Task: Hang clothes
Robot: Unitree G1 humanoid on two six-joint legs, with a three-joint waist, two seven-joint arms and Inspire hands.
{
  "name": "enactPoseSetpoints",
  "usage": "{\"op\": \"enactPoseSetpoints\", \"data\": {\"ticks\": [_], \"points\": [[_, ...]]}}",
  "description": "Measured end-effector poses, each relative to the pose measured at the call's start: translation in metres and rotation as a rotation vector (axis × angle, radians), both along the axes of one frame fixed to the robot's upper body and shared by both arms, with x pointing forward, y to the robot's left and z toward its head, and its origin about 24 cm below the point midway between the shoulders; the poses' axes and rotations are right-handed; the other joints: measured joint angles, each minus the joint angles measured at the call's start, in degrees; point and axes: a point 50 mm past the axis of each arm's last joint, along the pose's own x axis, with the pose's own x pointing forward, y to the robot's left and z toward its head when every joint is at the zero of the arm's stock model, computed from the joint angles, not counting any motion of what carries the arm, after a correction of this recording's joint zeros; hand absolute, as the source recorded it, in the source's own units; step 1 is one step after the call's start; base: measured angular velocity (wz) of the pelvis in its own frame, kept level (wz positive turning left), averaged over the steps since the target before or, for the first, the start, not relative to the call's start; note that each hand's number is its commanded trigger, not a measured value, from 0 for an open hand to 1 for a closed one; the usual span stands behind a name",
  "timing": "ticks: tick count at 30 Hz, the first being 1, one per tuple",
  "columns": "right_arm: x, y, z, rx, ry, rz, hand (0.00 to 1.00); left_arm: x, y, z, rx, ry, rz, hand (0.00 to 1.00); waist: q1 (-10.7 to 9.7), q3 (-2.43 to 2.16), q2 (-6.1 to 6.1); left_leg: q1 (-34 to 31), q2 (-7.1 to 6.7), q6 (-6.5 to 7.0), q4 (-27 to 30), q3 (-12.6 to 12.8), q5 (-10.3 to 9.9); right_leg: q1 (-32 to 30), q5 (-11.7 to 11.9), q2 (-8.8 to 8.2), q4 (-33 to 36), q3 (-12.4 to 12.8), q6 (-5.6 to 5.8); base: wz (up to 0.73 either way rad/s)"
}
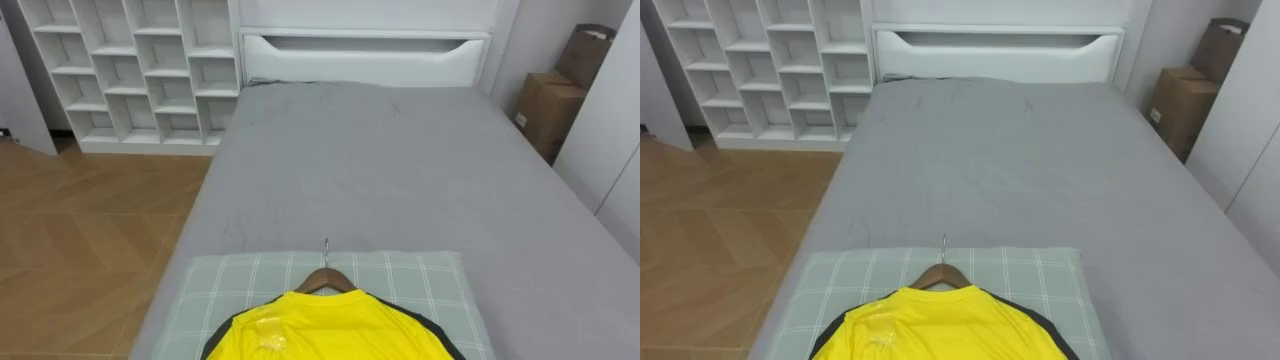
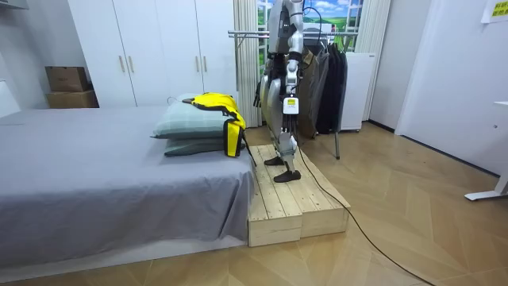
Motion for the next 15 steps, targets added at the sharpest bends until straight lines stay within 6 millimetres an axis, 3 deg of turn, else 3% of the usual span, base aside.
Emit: {"op": "enactPoseSetpoints", "data": {"ticks": [15], "points": [[0.0079, -0.0006, 0.0017, -0.016, -0.048, 0.017, 0.00, 0.0073, 0.0004, 0.0006, 0.010, -0.056, -0.015, 0.00, 0.1, 0.08, -0.02, -0.2, 0.00, 0.01, -0.1, 0.1, 0.0, -0.3, 0.0, 0.01, 0.1, 0.0, 0.00, 0.00]]}}
